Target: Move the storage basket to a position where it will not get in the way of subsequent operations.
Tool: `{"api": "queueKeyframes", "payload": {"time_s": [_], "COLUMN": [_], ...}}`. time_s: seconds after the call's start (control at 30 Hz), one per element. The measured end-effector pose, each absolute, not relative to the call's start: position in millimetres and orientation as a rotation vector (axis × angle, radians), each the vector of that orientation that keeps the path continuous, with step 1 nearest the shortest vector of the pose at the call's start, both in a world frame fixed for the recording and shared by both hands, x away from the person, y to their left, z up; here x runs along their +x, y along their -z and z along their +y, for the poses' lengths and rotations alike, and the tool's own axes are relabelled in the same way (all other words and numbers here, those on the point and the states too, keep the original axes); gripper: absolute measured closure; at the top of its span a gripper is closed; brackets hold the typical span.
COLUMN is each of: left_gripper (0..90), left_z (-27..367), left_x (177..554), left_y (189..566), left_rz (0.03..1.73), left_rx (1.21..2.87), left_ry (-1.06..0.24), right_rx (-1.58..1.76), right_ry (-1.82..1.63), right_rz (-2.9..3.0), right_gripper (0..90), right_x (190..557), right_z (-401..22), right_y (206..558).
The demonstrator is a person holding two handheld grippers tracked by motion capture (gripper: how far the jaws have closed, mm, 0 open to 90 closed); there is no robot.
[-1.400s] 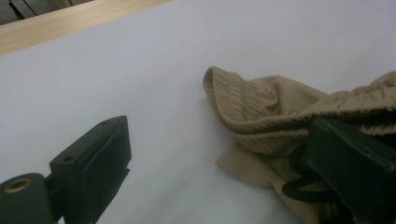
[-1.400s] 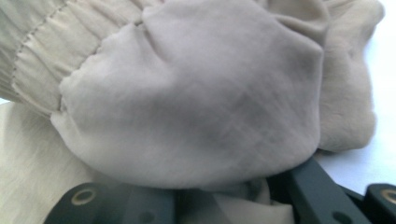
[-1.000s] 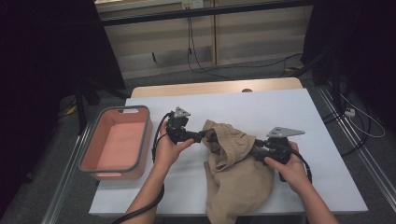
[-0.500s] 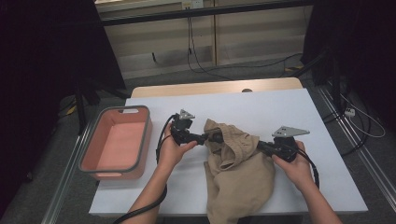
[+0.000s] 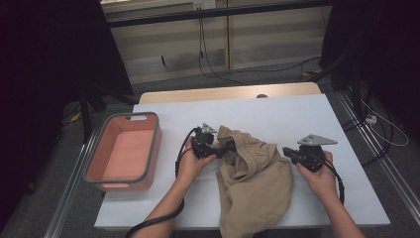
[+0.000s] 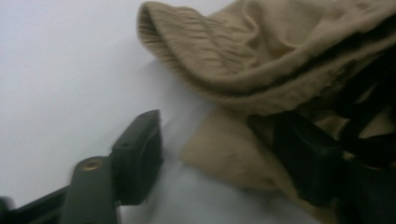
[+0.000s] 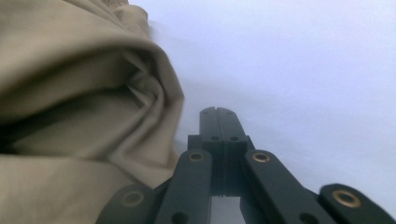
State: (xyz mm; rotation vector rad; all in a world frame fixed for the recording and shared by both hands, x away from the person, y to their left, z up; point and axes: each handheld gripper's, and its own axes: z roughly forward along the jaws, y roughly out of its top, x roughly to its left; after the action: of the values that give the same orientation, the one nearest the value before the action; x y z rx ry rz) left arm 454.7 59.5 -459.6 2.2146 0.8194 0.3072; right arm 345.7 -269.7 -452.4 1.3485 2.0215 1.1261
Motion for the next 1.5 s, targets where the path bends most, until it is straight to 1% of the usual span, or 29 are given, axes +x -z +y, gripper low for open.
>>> {"api": "queueKeyframes", "payload": {"time_s": [0.07,0.13,0.2,0.23,0.27,0.37,0.43,0.57,0.63,0.67,0.73,0.83,0.9,0.97,1.03,1.07,1.13,1.23,1.27,1.33,1.5], "left_gripper": [51.0,63.4,72.8,77.5,79.2,82.3,82.9,83.6,83.8,83.9,84.0,84.0,84.0,84.1,84.1,84.1,84.1,84.1,84.1,84.1,84.1], "left_z": [56.4,53.4,53.2,53.6,54.3,59.3,64.3,78.7,86.9,92.2,99.9,109.4,116.8,122.6,127.6,128.9,130.8,132.1,132.4,132.4,130.8], "left_x": [452.2,449.1,447.5,446.3,445.1,441.8,439.2,434.3,431.7,430.1,427.5,424.5,422.9,420.6,418.2,417.7,416.0,415.3,415.2,415.4,416.4], "left_y": [457.4,455.6,453.5,452.2,450.4,441.8,435.3,419.6,412.8,409.2,405.4,402.6,400.6,399.3,398.4,398.1,398.6,399.7,400.1,400.5,400.8], "left_rz": [0.802,0.784,0.778,0.789,0.803,0.835,0.842,0.872,0.885,0.894,0.896,0.921,0.933,0.945,0.951,0.951,0.961,0.959,0.96,0.963,0.959], "left_rx": [2.223,2.242,2.256,2.256,2.253,2.249,2.24,2.207,2.188,2.18,2.182,2.161,2.154,2.148,2.151,2.154,2.146,2.151,2.151,2.147,2.148], "left_ry": [-0.267,-0.256,-0.245,-0.222,-0.211,-0.183,-0.186,-0.188,-0.205,-0.208,-0.225,-0.219,-0.218,-0.219,-0.228,-0.226,-0.231,-0.232,-0.229,-0.23,-0.23], "right_rx": [1.338,1.322,1.305,1.297,1.285,1.253,1.241,1.218,1.222,1.223,1.206,1.187,1.182,1.171,1.174,1.196,1.197,1.186,1.182,1.17,1.158], "right_ry": [-1.168,-1.19,-1.212,-1.222,-1.234,-1.282,-1.253,-1.234,-1.24,-1.248,-1.259,-1.279,-1.283,-1.297,-1.277,-1.282,-1.288,-1.283,-1.286,-1.294,-1.275], "right_rz": [2.033,2.041,2.021,2.016,2.018,2.037,2.058,2.101,2.108,2.113,2.094,2.125,2.156,2.183,2.19,2.189,2.206,2.212,2.208,2.21,2.172], "right_gripper": [90.0,89.5,73.0,66.2,60.5,38.4,29.9,24.7,24.3,24.9,29.2,30.4,34.8,42.8,47.0,51.8,67.2,84.2,88.0,90.0,90.0], "right_x": [342.2,338.7,335.5,334.4,333.0,331.2,332.4,336.5,339.1,340.8,343.5,350.2,355.1,359.2,363.1,365.5,368.0,369.9,370.1,370.4,367.6], "right_z": [-269.4,-267.8,-266.7,-266.2,-265.9,-261.2,-255.1,-243.5,-239.9,-237.8,-231.8,-219.2,-210.6,-202.1,-195.4,-192.6,-189.2,-187.4,-188.4,-189.8,-192.5], "right_y": [447.9,443.9,438.6,435.6,432.8,429.6,431.8,435.7,436.9,437.9,439.2,441.1,443.8,445.9,447.7,449.5,451.7,451.1,450.2,448.5,442.9]}}
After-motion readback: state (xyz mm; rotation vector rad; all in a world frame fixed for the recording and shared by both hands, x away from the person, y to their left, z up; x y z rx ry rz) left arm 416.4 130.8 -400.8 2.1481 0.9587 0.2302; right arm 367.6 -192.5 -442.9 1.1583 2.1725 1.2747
